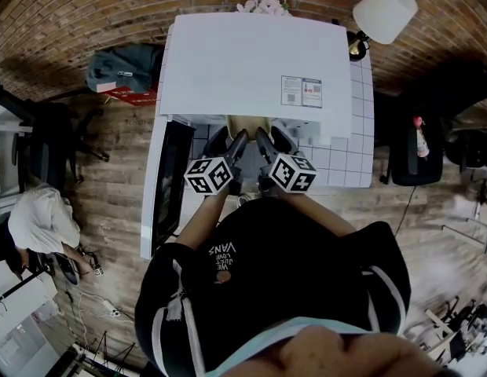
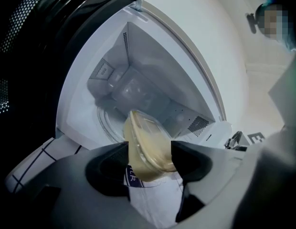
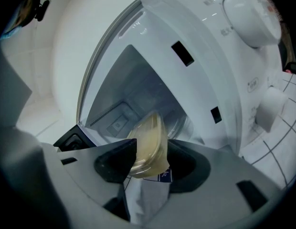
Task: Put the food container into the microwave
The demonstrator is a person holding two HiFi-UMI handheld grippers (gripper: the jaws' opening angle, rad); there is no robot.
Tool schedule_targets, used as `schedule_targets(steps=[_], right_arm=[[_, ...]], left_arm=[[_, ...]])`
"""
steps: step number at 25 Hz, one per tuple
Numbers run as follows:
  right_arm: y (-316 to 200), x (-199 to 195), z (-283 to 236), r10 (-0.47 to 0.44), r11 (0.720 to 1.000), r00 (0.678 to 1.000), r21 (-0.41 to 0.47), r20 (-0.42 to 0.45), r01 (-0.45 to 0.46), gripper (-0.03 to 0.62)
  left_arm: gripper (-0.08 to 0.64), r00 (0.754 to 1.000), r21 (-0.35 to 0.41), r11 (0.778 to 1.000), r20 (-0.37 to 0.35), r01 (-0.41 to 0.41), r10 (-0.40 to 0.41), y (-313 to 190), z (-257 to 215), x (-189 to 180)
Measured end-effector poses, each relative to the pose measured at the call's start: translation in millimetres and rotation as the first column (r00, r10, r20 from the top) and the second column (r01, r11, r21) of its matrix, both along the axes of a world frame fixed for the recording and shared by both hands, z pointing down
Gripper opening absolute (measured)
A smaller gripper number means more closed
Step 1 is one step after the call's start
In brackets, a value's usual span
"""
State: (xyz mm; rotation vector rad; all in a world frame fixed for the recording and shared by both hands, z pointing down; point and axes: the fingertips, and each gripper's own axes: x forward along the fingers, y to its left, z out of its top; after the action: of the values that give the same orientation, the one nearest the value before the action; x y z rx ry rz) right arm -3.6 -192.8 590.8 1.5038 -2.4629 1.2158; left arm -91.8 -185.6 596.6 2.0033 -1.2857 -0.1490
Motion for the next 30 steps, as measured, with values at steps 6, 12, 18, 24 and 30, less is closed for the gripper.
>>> schedule_targets(steps=[6, 12, 18, 24, 30], right_arm=[[4.4, 5.0, -6.0, 0.017, 0.999, 1.000, 0.029, 0.007, -0.017, 0.181], [16.2, 8.1, -4.5, 0.020, 0.999, 1.000, 0.037, -0.011, -0.019, 0.179], [29.9, 5.7, -7.7, 0.003, 0.998, 1.000, 0.065, -0.030, -0.001, 0.179], [42.3, 4.3, -2.7, -0.021, 0.998, 0.996, 0.056, -0.081, 0.025, 0.133], [44.6, 3.1, 2.3, -0.040, 0.998, 0.991, 0.049, -0.129, 0.047, 0.046]], left_arm=[[0.273, 1.000, 0.034, 0.999, 0.008, 0.028, -0.029, 4.5, -7.3, -8.2], [0.272, 0.998, 0.058, 0.998, 0.064, 0.009, -0.012, 20.7, -9.8, -10.6], [0.272, 0.996, 0.090, 0.996, 0.088, -0.018, 0.010, 37.4, -14.5, -5.3], [0.212, 0.992, 0.076, 0.995, 0.112, -0.064, 0.055, 51.8, -8.2, 3.7], [0.053, 0.982, 0.060, 0.991, 0.148, -0.123, 0.113, 54.2, -4.4, 15.4]])
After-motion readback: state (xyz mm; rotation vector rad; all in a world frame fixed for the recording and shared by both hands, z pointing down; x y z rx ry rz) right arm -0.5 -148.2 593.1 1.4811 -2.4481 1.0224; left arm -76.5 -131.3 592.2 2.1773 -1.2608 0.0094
